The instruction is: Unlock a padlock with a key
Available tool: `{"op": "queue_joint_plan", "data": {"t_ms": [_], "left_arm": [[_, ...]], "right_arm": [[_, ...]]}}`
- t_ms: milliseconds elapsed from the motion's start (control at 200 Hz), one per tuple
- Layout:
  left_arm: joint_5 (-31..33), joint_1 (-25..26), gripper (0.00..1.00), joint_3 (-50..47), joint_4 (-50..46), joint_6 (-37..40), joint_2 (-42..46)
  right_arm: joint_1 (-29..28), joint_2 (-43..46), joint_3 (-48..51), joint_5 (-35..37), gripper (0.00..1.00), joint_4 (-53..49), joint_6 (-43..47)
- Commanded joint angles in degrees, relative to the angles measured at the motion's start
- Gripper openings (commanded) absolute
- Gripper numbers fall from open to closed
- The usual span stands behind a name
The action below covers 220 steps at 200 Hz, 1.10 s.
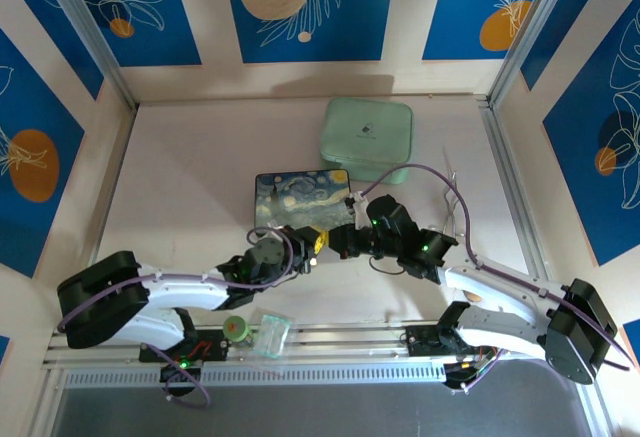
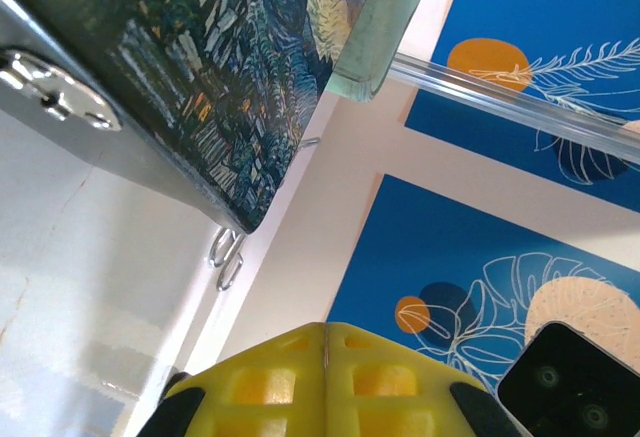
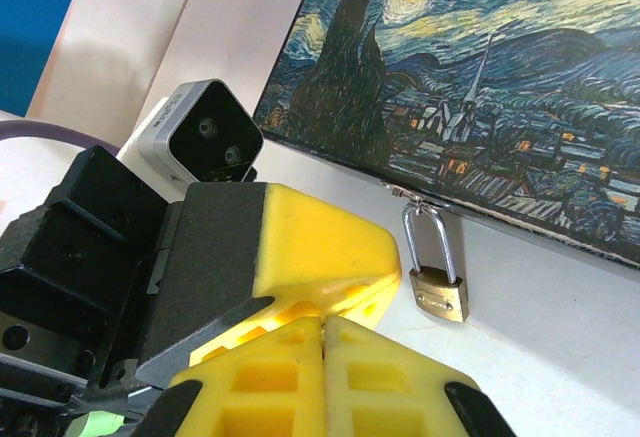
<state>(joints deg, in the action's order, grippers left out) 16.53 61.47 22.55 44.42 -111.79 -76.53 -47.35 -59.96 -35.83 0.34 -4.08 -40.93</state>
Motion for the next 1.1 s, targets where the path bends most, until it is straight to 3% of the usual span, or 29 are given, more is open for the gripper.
{"op": "queue_joint_plan", "data": {"t_ms": [0,40,80,125,250,335,430,580,820,1096], "left_arm": [[-0.4,-1.2,0.00,2.5,-4.4,6.8,1.4],[-0.7,-1.7,0.00,3.6,-5.5,10.9,1.9],[-1.1,-2.3,0.00,4.6,-6.6,15.9,2.5],[-1.4,-2.9,0.00,6.0,-8.7,20.4,3.5],[-0.9,-3.5,0.00,10.4,-16.3,35.5,7.4],[-0.3,-3.6,0.00,13.7,-21.7,45.2,10.7],[-0.8,-3.6,0.00,15.2,-21.0,53.9,13.8],[-6.4,-4.2,0.00,19.4,-22.9,63.9,15.6],[-12.9,-4.4,0.00,20.5,-16.8,65.6,15.7],[-12.6,-4.4,0.00,19.9,-13.9,63.9,15.8]], "right_arm": [[1.7,1.6,1.3,-2.7,0.03,0.9,-1.1],[3.3,2.0,2.0,-5.6,0.15,2.3,-2.4],[5.3,2.7,3.1,-9.1,0.38,4.5,-4.2],[7.8,3.6,4.6,-13.5,0.53,7.8,-6.2],[13.4,5.6,7.4,-24.7,0.62,18.3,-9.1],[15.5,6.0,7.1,-29.3,0.62,22.3,-8.6],[16.3,5.7,5.7,-32.1,0.60,25.0,-6.8],[17.3,5.5,4.4,-35.7,0.52,33.5,-7.5],[17.4,4.5,1.5,-38.4,0.42,39.1,-7.4],[17.3,2.1,0.8,-39.5,0.32,41.1,-8.4]]}}
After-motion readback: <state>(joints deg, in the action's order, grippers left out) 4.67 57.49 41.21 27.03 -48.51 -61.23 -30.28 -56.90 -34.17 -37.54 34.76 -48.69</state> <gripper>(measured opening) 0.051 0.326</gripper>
